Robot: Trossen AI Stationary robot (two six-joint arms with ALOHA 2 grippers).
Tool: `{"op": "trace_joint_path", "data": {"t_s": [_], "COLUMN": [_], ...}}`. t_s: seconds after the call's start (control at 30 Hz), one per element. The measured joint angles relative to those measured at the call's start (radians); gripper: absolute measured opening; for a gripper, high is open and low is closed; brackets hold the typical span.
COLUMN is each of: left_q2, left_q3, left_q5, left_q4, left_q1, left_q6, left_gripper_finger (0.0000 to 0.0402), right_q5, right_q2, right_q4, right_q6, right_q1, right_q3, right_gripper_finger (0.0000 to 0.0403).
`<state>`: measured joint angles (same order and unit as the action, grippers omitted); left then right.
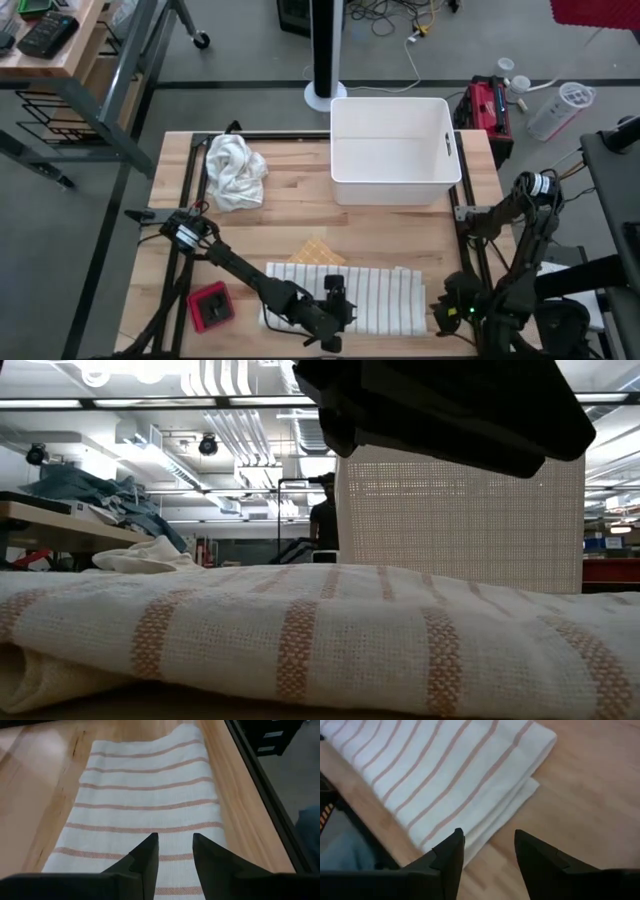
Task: Fold towel
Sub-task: Fold the white kitchen towel
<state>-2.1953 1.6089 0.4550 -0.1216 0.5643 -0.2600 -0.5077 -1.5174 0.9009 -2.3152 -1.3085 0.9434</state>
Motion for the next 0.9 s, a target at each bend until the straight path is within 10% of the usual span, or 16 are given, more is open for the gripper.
{"op": "trace_joint_path", "data": {"t_s": [0.9], "left_q2": [-0.081], "left_q3": [-0.033], "left_q5": [-0.174], "left_q4": [0.043], "left_q1": [-0.116], "left_q6": [0.072], "left_gripper_finger": [0.0103], "right_q5": [-0.012], "right_q2": [-0.011], "right_q4": [-0.353], "right_q6": [-0.018], "right_q1": [0.062], "right_q3": [-0.222], "right_gripper_finger": [0.0272]}}
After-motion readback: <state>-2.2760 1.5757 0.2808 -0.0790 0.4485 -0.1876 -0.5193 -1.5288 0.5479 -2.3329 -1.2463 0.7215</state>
